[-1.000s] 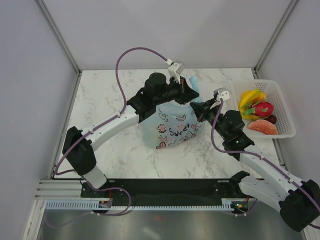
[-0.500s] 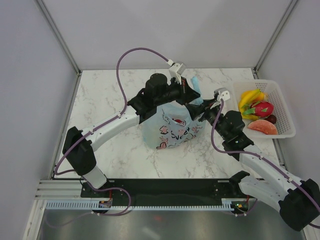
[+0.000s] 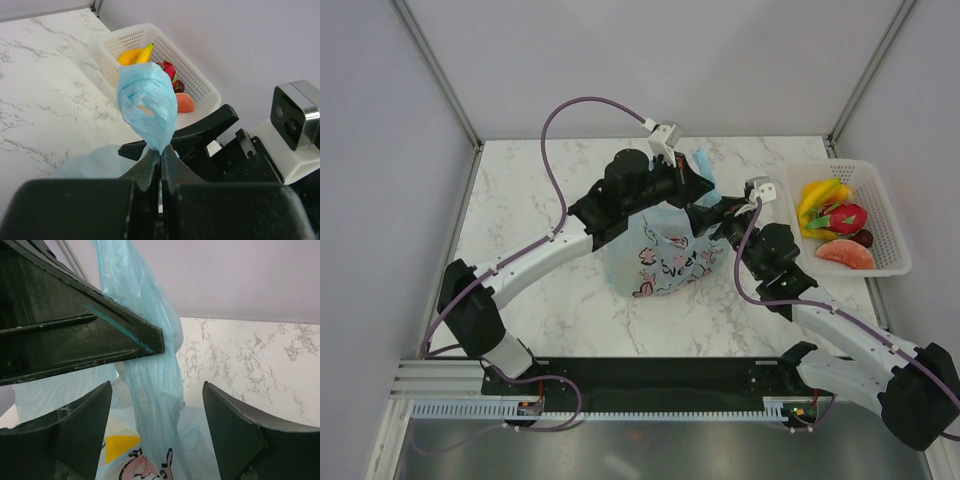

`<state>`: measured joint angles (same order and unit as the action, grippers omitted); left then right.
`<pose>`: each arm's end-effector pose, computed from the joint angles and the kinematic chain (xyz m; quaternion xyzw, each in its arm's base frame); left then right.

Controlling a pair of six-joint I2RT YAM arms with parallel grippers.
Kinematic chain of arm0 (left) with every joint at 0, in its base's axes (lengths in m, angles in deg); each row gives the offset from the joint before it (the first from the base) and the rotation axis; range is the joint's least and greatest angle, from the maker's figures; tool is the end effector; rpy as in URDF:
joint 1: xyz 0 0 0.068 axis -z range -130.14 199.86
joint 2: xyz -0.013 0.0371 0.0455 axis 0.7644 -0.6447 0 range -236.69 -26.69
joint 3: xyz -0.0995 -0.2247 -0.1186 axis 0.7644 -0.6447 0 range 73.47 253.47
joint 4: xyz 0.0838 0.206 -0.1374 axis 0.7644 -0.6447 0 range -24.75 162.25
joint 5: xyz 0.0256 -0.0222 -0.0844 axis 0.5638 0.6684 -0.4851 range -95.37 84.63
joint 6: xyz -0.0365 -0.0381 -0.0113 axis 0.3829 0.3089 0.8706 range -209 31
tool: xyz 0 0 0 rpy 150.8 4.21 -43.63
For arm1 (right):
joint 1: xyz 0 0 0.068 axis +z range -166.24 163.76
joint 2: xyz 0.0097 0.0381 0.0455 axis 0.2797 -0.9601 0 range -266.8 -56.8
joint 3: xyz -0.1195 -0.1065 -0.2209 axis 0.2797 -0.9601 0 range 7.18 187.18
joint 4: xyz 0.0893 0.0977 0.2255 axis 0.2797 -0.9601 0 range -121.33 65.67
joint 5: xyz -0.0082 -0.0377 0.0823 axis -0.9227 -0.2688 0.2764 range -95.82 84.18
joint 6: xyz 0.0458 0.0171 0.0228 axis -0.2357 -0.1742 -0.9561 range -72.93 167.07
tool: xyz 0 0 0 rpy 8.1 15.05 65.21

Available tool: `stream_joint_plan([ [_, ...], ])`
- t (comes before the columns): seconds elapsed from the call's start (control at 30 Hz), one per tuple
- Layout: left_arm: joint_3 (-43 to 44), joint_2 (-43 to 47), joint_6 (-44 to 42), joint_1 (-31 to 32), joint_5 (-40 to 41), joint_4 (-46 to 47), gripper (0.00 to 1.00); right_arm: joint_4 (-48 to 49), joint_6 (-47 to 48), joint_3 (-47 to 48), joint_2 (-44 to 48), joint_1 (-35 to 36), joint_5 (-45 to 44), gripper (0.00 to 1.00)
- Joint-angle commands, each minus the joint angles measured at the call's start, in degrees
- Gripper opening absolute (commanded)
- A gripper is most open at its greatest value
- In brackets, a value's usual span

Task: Place the fake fruits into the plastic bag and tie a complex knot
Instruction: Adjust the plastic bag at the center of the board.

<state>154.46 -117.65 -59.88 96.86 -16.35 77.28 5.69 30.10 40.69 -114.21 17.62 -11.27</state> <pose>0.2573 -0.2860 0.3848 0.1779 0.7145 -0.4704 0.4864 0.1969 0.1280 0.3030 -0.0630 0.6656 0.2902 0.6847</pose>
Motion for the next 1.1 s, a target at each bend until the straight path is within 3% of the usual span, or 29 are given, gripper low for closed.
stream_joint_plan([
  [0.0, -0.7, 2.1, 2.3, 0.4, 2.6, 3.0, 0.02, 3.6, -0.7, 1.0, 0.9, 1.6, -5.0, 0.82],
  [0.23, -0.7, 2.3, 2.6, 1.2, 4.7, 3.2, 0.02, -0.2, 0.1, 4.4, -3.0, 5.6, -18.6, 0.81],
  [0.53, -0.8, 2.6, 1.9, 1.2, 5.6, 3.1, 0.02, -1.8, 1.3, 6.2, -5.5, 7.7, -23.6, 0.78],
  [0.77, -0.5, 3.2, 0.1, 1.2, 5.9, 2.3, 0.02, -6.0, 5.5, 6.3, -4.6, 8.5, -26.8, 0.6],
  [0.97, 1.4, 2.7, -1.5, 1.2, 3.3, 0.3, 0.02, -5.7, 9.5, 3.6, -3.0, 8.6, -23.3, 0.47],
  [1.03, 2.3, 2.6, -2.1, 1.2, 2.6, -0.3, 0.02, -5.8, 9.9, 3.5, -3.0, 8.7, -22.3, 0.39],
  [1.07, 2.9, 2.5, -2.4, 1.2, 2.5, -1.1, 0.02, -5.7, 10.2, 3.4, -2.9, 8.7, -22.1, 0.3],
])
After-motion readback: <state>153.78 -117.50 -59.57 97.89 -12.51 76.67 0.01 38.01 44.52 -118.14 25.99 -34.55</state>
